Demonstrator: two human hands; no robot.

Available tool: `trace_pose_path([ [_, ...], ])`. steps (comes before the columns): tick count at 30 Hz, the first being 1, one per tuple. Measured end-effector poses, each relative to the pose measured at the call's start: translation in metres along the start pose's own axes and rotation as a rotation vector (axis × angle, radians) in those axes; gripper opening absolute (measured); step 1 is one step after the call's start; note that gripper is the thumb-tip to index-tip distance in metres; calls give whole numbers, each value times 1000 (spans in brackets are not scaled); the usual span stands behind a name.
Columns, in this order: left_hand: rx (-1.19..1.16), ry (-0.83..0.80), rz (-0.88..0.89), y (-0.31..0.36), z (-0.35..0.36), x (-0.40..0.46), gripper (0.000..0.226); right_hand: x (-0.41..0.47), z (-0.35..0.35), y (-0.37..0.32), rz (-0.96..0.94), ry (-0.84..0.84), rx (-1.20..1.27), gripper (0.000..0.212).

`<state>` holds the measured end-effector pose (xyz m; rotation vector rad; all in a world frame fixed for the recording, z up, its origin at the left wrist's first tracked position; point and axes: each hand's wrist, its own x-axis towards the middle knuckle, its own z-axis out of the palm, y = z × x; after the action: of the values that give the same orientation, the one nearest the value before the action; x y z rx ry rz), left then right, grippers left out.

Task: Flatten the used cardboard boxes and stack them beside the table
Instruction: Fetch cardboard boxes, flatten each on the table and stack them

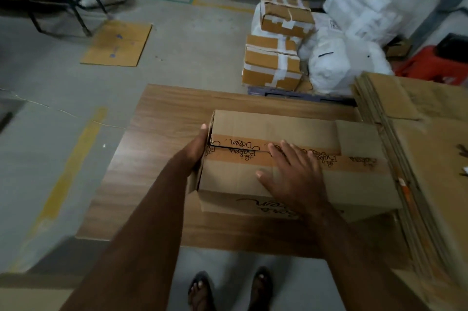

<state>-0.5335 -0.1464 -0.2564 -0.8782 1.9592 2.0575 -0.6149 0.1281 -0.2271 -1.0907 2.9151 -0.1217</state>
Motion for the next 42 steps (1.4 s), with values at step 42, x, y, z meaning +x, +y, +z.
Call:
trace_pose_path([
  [42, 1339, 383, 413, -14, 93, -88, 81, -96, -3, -33, 86, -94, 84, 85],
])
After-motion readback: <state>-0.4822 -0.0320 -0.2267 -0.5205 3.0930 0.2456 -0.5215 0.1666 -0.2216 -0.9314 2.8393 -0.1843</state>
